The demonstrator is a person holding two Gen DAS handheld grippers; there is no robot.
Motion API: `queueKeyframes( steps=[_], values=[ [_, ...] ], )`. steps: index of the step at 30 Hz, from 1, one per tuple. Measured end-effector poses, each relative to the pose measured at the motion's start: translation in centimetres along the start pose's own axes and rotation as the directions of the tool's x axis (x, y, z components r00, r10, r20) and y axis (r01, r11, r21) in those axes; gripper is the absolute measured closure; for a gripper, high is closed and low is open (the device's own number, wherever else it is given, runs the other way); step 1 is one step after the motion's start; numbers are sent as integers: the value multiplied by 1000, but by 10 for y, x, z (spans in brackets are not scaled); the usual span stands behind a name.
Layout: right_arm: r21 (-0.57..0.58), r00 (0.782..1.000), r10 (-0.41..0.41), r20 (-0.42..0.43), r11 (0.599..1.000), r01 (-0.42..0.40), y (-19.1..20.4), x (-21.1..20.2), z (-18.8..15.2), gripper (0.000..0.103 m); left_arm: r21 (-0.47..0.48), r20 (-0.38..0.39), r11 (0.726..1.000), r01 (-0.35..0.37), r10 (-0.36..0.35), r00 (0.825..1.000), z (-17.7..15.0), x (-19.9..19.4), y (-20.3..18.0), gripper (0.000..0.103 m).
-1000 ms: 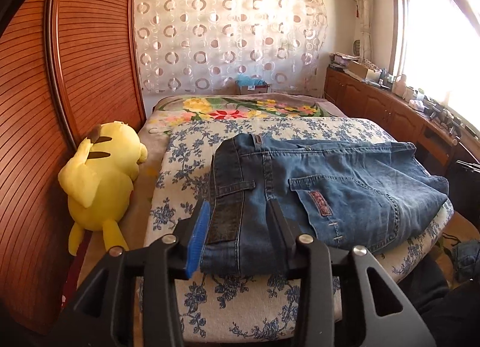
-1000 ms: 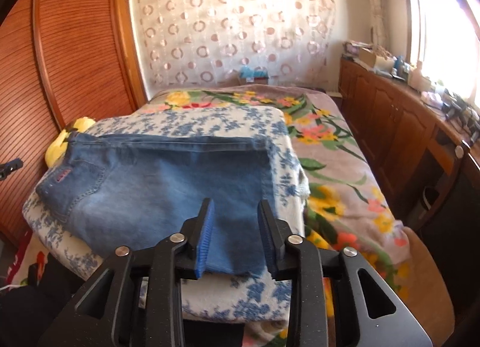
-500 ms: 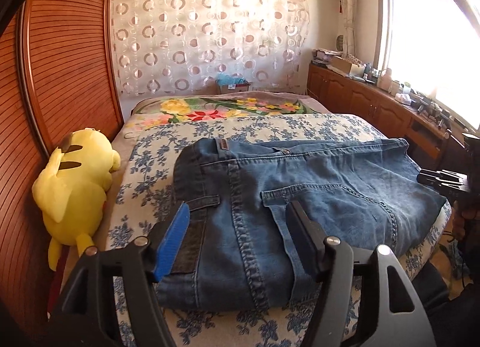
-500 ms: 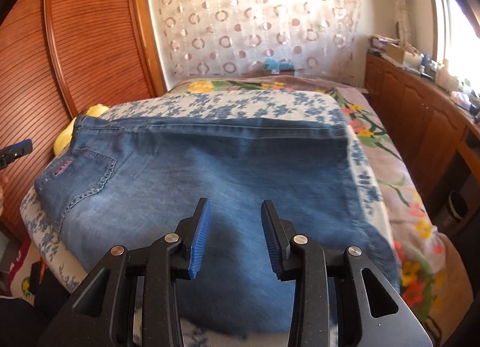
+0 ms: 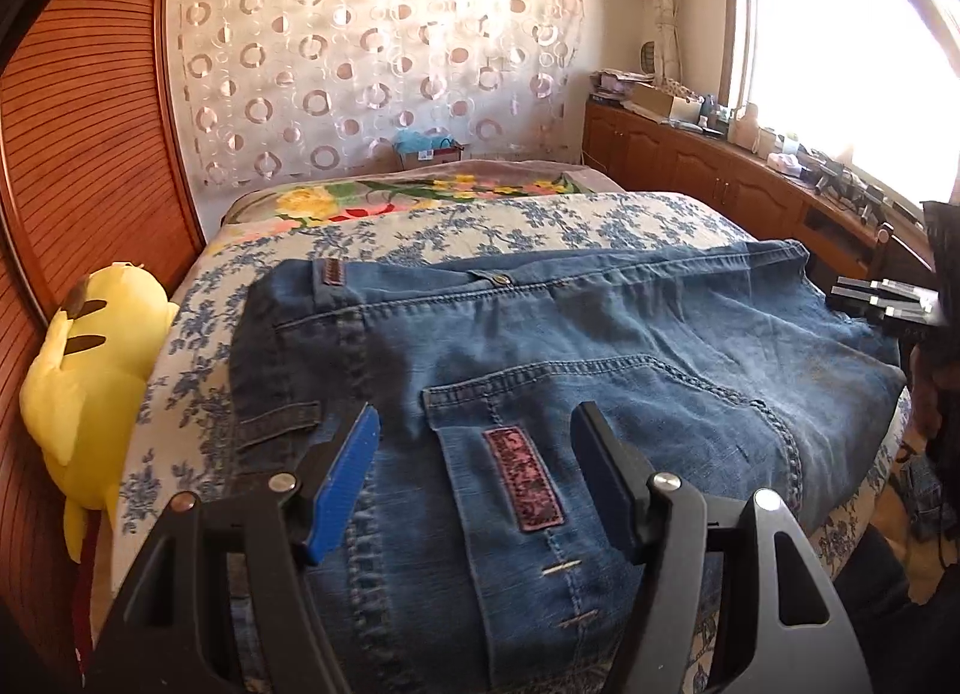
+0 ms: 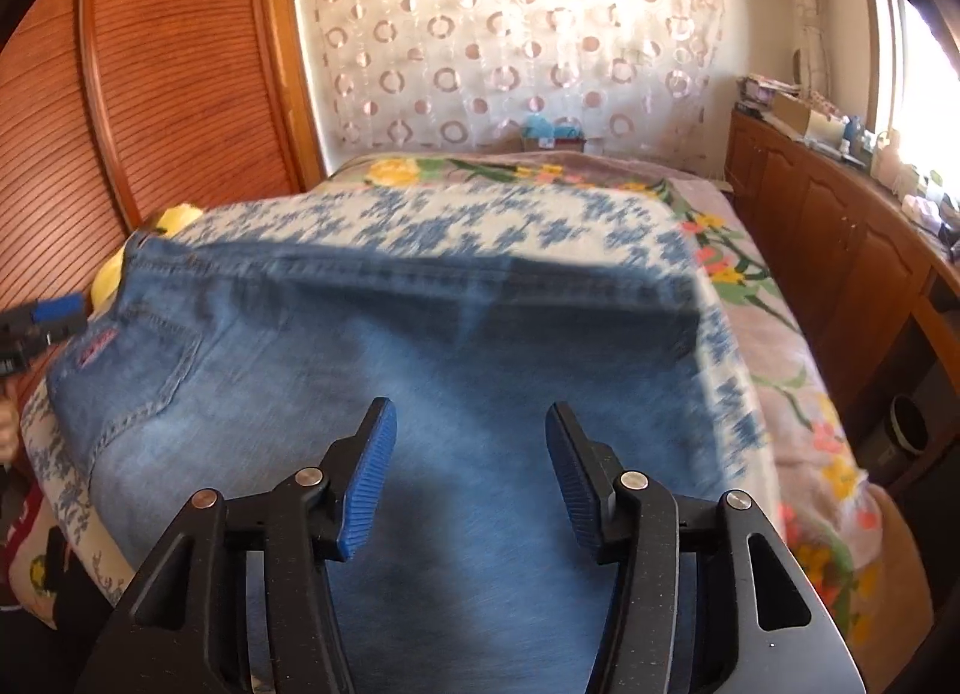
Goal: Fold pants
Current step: 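Move both open grippers over the folded jeans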
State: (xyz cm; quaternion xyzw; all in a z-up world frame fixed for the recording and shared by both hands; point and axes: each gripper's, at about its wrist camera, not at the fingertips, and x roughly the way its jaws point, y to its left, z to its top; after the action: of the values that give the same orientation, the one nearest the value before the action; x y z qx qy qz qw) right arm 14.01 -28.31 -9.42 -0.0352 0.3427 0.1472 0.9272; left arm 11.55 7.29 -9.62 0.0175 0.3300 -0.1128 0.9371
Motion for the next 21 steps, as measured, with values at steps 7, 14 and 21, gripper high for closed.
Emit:
queueKeyframes(
  steps=[7, 14, 21],
  values=[
    [-14, 996, -93, 9, 996, 93, -39, 3, 34, 45, -29, 11, 999, 18, -18, 1000, -8, 14, 1, 37],
    [-3, 987, -131, -91, 991, 131, -75, 45, 51, 45, -50, 38, 999, 10, -8, 999, -13, 15, 5, 37],
    [68, 983, -96, -158, 992, 108, -99, 70, 52, 45, -43, 71, 999, 2, 1, 997, -17, 12, 5, 37]
  ],
)
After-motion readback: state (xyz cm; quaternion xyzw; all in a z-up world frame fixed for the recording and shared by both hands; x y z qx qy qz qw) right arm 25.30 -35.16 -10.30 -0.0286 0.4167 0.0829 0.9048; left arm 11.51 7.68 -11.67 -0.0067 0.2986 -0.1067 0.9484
